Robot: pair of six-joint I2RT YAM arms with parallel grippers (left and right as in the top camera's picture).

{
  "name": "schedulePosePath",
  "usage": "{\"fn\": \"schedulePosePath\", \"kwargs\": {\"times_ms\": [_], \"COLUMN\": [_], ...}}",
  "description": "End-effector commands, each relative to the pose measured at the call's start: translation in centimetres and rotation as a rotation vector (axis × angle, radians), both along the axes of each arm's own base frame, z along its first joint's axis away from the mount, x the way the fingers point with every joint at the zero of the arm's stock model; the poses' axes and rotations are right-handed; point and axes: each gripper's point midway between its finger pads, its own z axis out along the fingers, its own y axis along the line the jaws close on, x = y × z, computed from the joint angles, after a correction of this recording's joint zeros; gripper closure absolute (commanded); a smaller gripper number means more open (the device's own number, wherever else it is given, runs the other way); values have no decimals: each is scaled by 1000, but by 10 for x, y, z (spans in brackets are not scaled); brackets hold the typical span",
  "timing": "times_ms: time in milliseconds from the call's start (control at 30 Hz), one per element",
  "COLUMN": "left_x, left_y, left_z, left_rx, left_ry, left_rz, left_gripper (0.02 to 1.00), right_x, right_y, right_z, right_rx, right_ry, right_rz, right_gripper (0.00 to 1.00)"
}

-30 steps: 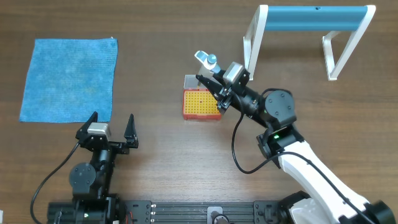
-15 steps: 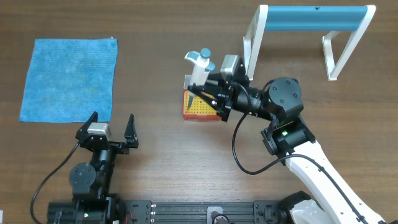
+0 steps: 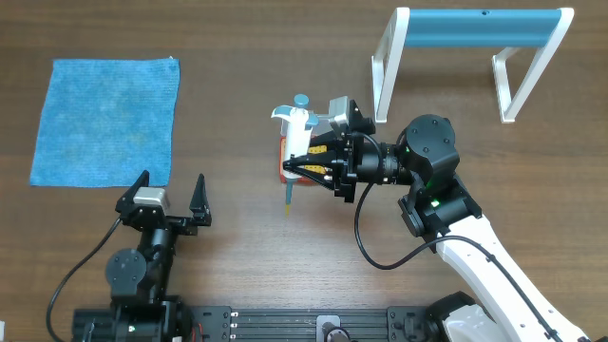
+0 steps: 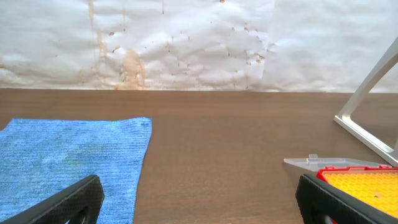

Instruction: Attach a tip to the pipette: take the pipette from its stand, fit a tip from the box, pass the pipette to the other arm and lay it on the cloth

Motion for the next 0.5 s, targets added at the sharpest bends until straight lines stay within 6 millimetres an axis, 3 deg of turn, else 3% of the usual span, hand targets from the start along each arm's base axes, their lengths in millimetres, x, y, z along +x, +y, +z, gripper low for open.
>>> {"fn": "schedulePosePath", "kwargs": {"times_ms": [33, 133, 300, 500], "left_x": [-4, -5, -16, -30], "left_y": [-26, -29, -23, -14], "left_z": [10, 32, 95, 131], "left_rx": [-136, -327, -744, -995], "left_ry": [-20, -77, -261, -383], "left_rz": [-146, -169, -229, -285], "left_gripper": [23, 23, 23, 23], "right_x": [-5, -7, -13, -16], "right_y": [-1, -1, 0, 0], "right_z": [14, 14, 14, 14], "right_rx": [23, 23, 21, 21], "right_ry": [76, 78, 86, 89], "right_rz": [28, 39, 73, 89], "right_gripper": [921, 923, 923, 923]}}
